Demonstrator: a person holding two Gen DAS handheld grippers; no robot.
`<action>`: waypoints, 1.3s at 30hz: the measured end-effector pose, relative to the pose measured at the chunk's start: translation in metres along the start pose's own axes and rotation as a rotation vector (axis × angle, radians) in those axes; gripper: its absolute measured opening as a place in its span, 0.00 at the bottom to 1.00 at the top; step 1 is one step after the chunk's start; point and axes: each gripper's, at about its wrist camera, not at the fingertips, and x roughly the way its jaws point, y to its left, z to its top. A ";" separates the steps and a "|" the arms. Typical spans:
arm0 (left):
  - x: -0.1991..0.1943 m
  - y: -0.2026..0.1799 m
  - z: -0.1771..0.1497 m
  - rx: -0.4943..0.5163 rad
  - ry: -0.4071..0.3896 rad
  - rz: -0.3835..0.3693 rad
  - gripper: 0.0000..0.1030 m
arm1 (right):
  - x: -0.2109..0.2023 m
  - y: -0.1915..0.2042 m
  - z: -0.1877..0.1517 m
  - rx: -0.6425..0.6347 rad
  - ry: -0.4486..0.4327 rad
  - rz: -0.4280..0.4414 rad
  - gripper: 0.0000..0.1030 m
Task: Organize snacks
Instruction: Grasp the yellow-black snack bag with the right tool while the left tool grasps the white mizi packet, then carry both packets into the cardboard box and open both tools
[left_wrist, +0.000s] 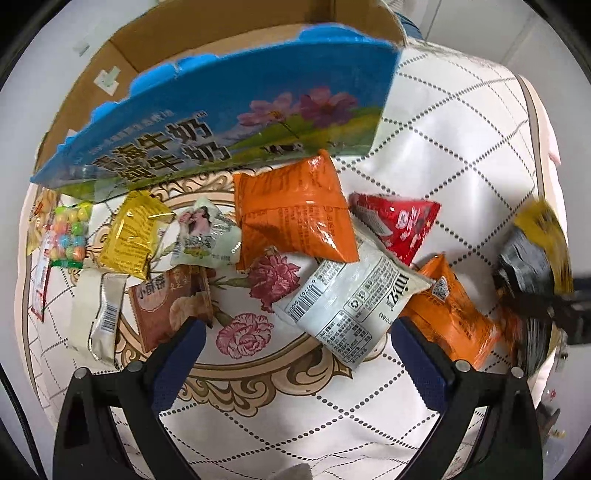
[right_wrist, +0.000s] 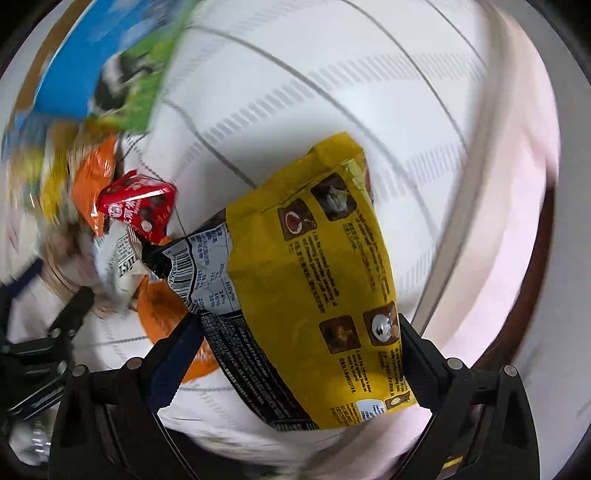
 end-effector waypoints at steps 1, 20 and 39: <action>0.002 -0.002 0.000 0.011 0.009 -0.003 1.00 | 0.000 0.000 0.000 0.000 0.000 0.000 0.96; 0.061 -0.074 0.042 0.339 0.055 -0.021 0.62 | -0.015 0.001 -0.090 0.084 -0.120 0.025 1.00; 0.053 -0.049 -0.002 0.158 -0.008 0.015 0.56 | 0.015 0.020 -0.116 0.140 -0.156 -0.074 0.87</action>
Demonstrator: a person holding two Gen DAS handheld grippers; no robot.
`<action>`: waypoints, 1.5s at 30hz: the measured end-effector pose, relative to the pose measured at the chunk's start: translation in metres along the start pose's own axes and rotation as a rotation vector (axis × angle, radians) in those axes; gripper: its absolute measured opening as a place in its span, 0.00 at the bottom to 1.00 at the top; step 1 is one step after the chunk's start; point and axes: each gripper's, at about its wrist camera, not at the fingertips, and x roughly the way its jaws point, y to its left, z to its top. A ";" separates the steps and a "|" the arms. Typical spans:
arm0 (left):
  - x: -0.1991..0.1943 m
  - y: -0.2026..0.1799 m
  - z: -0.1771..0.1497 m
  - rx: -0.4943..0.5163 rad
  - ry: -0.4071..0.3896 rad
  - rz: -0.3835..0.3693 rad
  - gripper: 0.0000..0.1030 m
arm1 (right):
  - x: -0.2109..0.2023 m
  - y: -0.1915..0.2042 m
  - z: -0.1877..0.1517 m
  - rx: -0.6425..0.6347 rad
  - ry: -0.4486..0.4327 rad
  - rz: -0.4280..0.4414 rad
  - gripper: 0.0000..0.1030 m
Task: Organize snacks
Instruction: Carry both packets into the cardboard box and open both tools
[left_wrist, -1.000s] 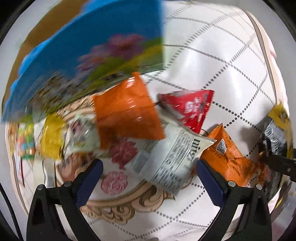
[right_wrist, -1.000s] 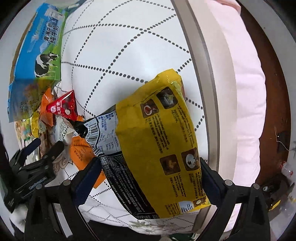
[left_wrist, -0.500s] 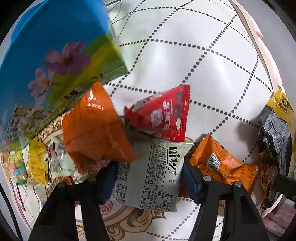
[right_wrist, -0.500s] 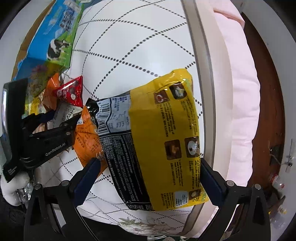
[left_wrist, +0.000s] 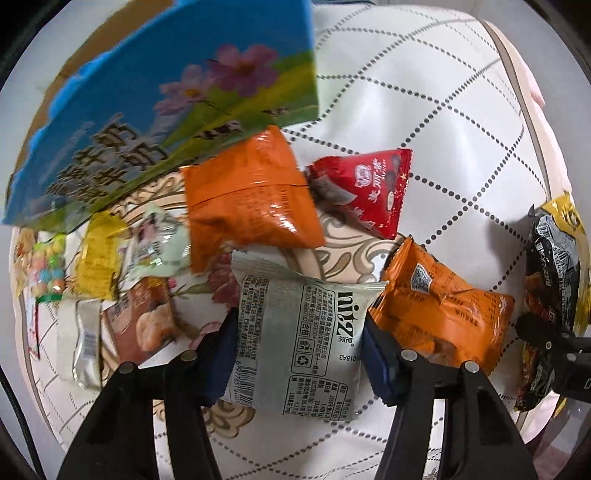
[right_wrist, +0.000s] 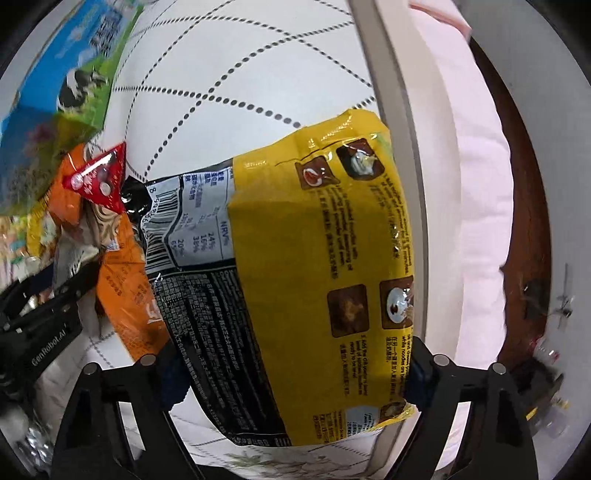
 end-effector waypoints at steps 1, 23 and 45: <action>-0.002 0.001 -0.002 -0.010 -0.003 -0.002 0.55 | -0.002 -0.001 -0.004 0.014 0.000 0.012 0.87; -0.166 0.136 0.022 -0.161 -0.226 -0.089 0.55 | -0.117 0.092 -0.033 0.023 -0.164 0.298 0.87; -0.079 0.295 0.232 -0.302 -0.049 -0.176 0.55 | -0.113 0.301 0.234 -0.061 -0.162 0.175 0.87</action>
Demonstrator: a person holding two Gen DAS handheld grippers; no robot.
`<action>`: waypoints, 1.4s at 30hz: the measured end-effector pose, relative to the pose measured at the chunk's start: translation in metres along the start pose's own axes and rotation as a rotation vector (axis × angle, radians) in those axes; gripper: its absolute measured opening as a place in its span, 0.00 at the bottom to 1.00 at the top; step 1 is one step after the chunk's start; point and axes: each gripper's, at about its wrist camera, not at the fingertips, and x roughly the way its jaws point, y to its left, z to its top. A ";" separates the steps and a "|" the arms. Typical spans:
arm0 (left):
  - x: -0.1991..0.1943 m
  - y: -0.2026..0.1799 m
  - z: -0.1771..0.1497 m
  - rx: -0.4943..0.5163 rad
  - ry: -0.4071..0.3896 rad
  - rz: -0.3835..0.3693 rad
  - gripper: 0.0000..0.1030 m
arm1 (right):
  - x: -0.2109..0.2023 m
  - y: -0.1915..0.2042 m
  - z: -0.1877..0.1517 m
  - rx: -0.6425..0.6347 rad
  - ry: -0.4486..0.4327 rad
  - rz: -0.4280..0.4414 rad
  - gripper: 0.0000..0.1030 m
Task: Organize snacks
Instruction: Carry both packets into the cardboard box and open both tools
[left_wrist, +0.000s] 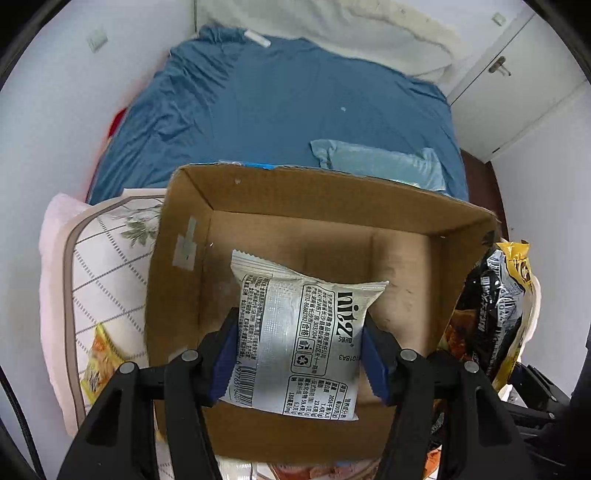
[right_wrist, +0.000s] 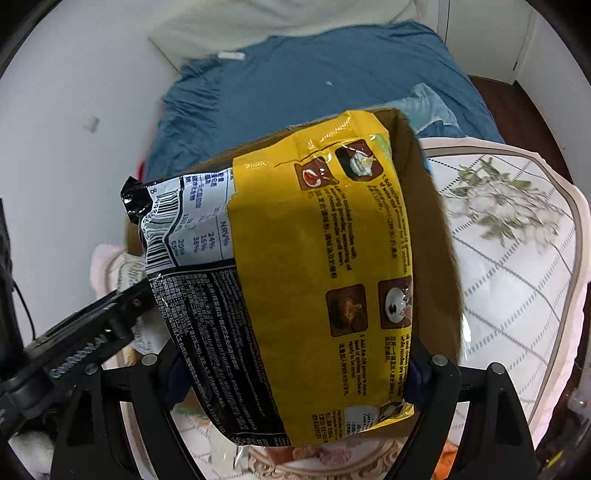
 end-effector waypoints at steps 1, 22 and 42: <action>0.009 0.003 0.006 0.000 0.013 0.002 0.55 | 0.006 0.001 0.003 -0.002 0.009 -0.017 0.87; 0.044 0.014 0.036 -0.008 0.022 0.008 0.91 | 0.081 0.011 0.038 -0.123 0.078 -0.217 0.98; -0.050 0.006 -0.062 0.066 -0.258 0.101 0.96 | -0.006 0.016 -0.048 -0.188 -0.152 -0.199 1.00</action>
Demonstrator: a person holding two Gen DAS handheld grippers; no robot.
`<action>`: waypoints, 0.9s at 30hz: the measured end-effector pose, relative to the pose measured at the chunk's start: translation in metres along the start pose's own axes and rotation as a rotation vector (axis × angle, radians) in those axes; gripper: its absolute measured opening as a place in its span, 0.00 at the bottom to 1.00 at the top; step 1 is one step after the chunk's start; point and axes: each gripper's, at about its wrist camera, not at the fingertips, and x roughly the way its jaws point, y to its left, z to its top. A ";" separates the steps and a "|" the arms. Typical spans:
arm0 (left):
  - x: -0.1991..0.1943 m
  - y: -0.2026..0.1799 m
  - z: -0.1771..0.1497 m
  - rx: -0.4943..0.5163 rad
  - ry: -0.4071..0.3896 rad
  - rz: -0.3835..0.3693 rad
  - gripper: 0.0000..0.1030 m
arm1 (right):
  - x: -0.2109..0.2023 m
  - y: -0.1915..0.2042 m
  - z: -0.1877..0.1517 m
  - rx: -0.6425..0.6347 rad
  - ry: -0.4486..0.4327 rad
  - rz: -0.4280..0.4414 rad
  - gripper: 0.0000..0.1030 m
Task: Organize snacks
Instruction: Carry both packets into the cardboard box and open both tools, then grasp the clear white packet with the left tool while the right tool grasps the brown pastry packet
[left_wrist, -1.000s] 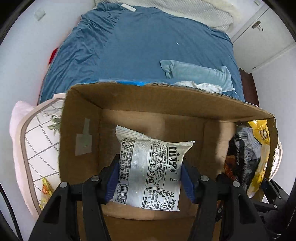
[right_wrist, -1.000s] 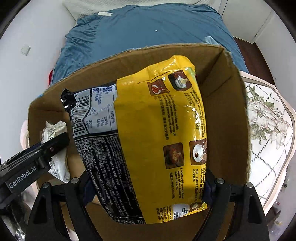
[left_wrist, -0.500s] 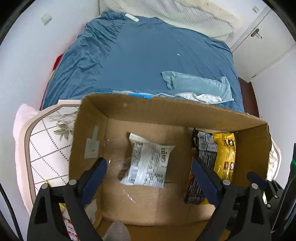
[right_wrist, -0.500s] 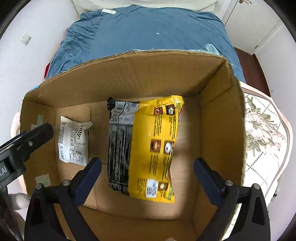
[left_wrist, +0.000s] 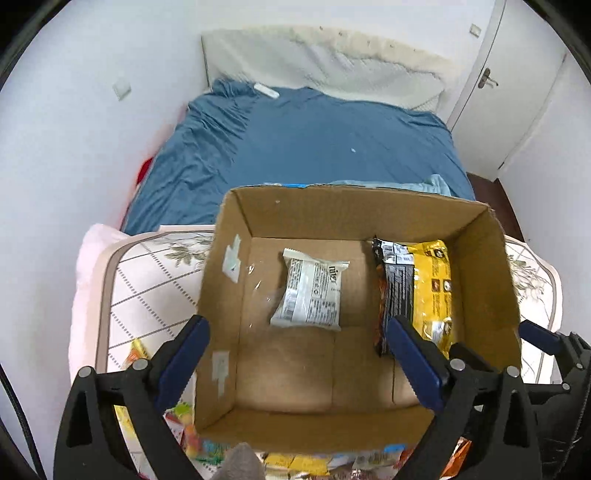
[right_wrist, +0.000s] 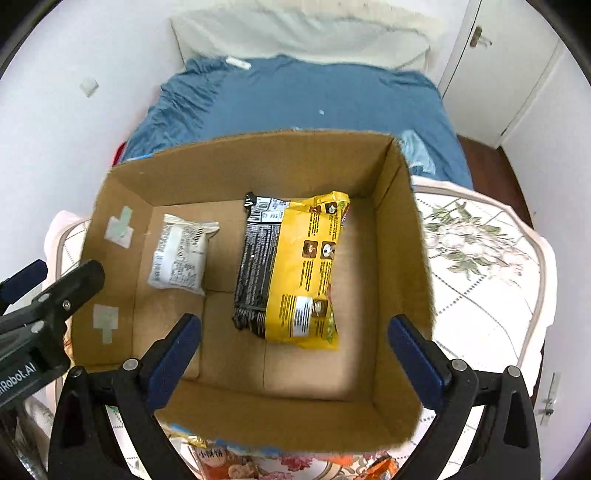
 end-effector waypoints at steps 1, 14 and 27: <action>-0.005 0.000 -0.004 -0.001 -0.009 -0.002 0.96 | -0.008 0.001 -0.005 -0.002 -0.014 -0.001 1.00; -0.085 -0.004 -0.058 0.009 -0.112 -0.005 0.96 | -0.081 0.013 -0.069 -0.010 -0.125 0.035 1.00; -0.079 0.020 -0.135 -0.069 0.016 0.026 0.96 | -0.057 -0.001 -0.142 0.091 0.013 0.117 1.00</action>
